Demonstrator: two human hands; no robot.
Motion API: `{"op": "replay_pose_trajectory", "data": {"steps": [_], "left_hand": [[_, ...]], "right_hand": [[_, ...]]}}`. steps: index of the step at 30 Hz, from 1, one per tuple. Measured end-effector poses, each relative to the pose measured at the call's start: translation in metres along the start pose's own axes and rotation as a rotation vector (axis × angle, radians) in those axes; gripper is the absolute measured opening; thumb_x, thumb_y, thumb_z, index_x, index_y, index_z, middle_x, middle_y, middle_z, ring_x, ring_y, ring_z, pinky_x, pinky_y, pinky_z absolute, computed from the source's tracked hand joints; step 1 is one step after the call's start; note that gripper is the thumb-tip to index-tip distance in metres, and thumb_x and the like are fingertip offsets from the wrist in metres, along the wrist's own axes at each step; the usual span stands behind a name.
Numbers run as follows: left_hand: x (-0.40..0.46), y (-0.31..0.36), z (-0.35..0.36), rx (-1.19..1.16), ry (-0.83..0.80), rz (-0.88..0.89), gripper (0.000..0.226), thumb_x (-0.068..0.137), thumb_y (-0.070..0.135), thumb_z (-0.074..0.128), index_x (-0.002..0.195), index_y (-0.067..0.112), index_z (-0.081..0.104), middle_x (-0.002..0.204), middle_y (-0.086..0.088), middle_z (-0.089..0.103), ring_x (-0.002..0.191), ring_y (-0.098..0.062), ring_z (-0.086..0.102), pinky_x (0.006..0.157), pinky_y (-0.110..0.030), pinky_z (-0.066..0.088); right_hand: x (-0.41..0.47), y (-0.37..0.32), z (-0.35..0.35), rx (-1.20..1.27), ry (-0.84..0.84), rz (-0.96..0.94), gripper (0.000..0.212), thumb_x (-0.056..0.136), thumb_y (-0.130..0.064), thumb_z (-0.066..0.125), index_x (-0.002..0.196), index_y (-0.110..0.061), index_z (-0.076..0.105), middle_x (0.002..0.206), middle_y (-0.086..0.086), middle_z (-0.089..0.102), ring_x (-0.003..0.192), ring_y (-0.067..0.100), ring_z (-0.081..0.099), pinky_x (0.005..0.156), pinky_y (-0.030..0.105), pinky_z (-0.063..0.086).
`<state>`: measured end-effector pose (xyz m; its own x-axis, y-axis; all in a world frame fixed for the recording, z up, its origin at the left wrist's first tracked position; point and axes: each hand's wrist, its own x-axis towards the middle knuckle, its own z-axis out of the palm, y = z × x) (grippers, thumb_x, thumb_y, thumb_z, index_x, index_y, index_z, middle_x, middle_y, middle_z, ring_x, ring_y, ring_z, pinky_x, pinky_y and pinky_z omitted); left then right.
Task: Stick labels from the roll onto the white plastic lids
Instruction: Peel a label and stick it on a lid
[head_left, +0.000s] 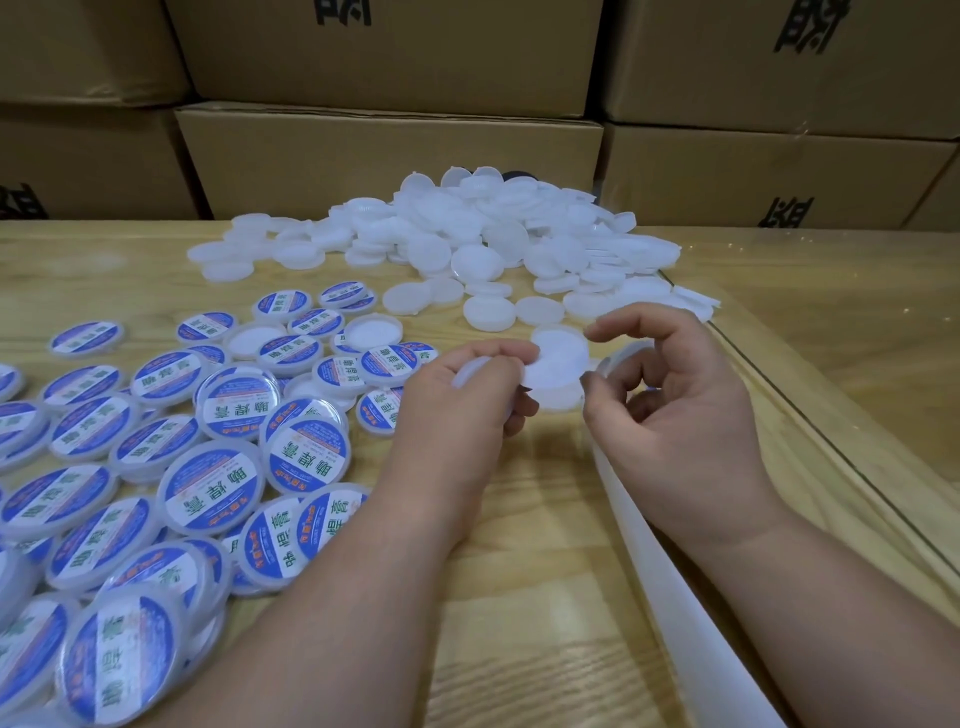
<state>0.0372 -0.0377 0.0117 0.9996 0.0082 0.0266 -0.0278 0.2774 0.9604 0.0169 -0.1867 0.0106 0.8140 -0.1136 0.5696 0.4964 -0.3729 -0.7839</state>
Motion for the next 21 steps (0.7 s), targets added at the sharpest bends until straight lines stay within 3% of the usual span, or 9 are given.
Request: {"op": "replay_pose_trajectory", "data": {"steps": [4,9,21], "left_hand": [[0.0001,0.0014,0.0012,-0.016,-0.008,-0.009,0.021,0.072,0.023,0.059,0.077,0.025,0.079,0.067,0.000,0.065,0.062,-0.015,0.060,0.056,-0.022,0.048],[0.0003,0.0016,0.0006,-0.015,-0.018,-0.013,0.022,0.073,0.023,0.058,0.078,0.024,0.079,0.068,-0.001,0.065,0.063,-0.016,0.060,0.057,-0.024,0.047],[0.0008,0.0007,0.0007,-0.037,-0.024,-0.011,0.022,0.074,0.022,0.058,0.074,0.024,0.079,0.069,0.000,0.067,0.061,-0.015,0.059,0.056,-0.024,0.047]], "right_hand": [[0.0014,-0.0014,0.0012,0.028,0.017,-0.034,0.049,0.082,-0.006,0.069,0.110,-0.044,0.054,0.104,-0.015,0.064,0.061,0.014,0.056,0.054,0.016,0.042],[0.0029,-0.0013,0.0020,0.007,0.010,-0.074,0.063,0.081,-0.005,0.068,0.115,-0.055,0.049,0.106,-0.014,0.063,0.062,0.017,0.058,0.056,0.016,0.043],[0.0029,-0.0013,0.0016,0.032,0.037,-0.090,0.062,0.081,0.000,0.068,0.116,-0.049,0.051,0.103,-0.013,0.063,0.062,0.017,0.057,0.057,0.015,0.041]]}}
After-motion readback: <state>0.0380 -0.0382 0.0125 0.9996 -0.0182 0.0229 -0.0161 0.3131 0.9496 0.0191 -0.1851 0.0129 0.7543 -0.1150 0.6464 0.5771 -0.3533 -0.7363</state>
